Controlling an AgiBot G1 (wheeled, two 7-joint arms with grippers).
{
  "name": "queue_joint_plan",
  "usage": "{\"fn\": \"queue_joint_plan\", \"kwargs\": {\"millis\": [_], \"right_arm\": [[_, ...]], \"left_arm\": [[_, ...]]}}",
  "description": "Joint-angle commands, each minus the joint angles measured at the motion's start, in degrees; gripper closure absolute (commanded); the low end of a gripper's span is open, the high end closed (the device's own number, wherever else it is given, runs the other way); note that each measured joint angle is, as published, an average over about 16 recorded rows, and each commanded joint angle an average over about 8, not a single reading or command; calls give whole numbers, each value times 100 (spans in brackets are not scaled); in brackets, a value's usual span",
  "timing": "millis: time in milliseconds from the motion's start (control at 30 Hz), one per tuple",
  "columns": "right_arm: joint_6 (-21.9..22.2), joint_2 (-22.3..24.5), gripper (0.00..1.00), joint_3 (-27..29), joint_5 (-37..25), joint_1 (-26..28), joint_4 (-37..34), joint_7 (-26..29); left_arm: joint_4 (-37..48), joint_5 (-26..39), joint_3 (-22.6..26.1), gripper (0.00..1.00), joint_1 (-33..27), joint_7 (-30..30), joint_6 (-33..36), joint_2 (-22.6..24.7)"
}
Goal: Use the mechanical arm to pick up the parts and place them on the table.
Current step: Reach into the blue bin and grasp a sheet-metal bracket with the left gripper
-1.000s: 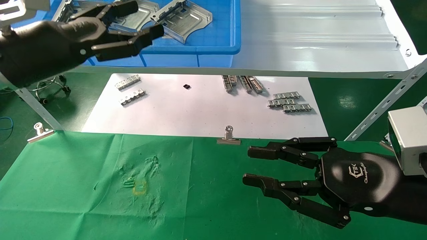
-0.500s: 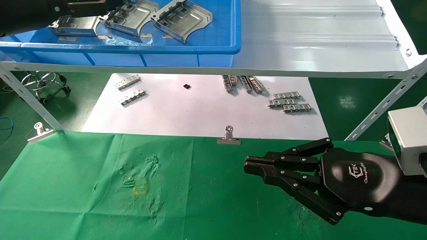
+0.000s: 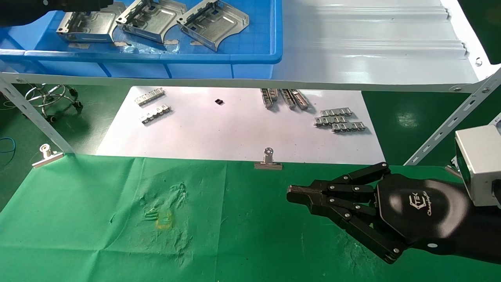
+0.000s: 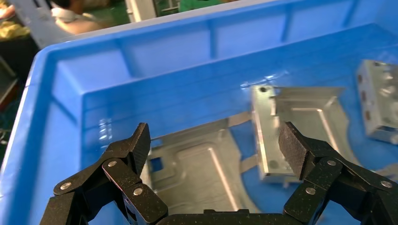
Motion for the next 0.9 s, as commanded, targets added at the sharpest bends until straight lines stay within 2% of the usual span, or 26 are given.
{"fn": "queue_joint_plan", "kwargs": {"millis": [33, 67, 133, 233, 333, 400, 500, 900], "right_arm": [[0, 0, 100, 0, 0, 0, 0, 0], [0, 0, 100, 0, 0, 0, 0, 0], [0, 0, 100, 0, 0, 0, 0, 0], [0, 0, 100, 0, 0, 0, 0, 0], [0, 0, 100, 0, 0, 0, 0, 0], [0, 0, 100, 0, 0, 0, 0, 0], [0, 0, 100, 0, 0, 0, 0, 0], [0, 0, 100, 0, 0, 0, 0, 0]], "left_arm": [[158, 113, 59, 2, -81, -54, -127, 35], [208, 140, 73, 4, -95, -66, -178, 45], [296, 190, 97, 18, -117, -79, -274, 63], [395, 243, 123, 47, -132, -83, -397, 93], [481, 284, 145, 80, -141, -89, -494, 131], [535, 311, 160, 91, -148, -93, -553, 158], [606, 351, 183, 100, -159, -90, -631, 191], [828, 437, 236, 100, -153, -43, -759, 245]]}}
